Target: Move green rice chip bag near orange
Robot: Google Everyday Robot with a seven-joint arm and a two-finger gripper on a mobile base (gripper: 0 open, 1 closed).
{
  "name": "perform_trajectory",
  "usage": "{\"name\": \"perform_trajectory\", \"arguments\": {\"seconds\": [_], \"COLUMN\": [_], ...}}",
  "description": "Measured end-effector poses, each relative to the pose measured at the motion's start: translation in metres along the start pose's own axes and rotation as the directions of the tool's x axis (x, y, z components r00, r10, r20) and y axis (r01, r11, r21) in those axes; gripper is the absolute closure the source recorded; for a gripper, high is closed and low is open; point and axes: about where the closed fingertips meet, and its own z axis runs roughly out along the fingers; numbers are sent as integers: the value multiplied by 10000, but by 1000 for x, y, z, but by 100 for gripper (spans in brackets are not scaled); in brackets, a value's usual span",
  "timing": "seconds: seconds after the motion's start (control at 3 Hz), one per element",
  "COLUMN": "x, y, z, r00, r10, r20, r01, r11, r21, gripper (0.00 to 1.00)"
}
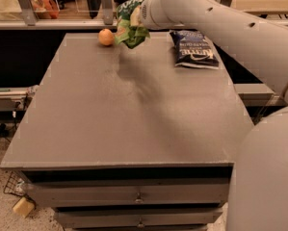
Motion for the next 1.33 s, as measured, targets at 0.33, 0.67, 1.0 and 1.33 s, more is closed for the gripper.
{"name": "perform_trajectory", "arguments": {"seconds": [0.33,0.67,1.0,1.33], "x": [9,20,30,37], "y": [-17,-28,-33,-31], "z": [14,25,37,49], "r00": [9995,9974,9936,9885], "r10": [327,693,1036,1289], "r20": [-36,-187,-461,-790], "r01": [-326,-686,-1024,-1278], "r11": [9991,9971,9944,9916], "r21": [280,332,275,187], "gripper": [100,100,92,69]}}
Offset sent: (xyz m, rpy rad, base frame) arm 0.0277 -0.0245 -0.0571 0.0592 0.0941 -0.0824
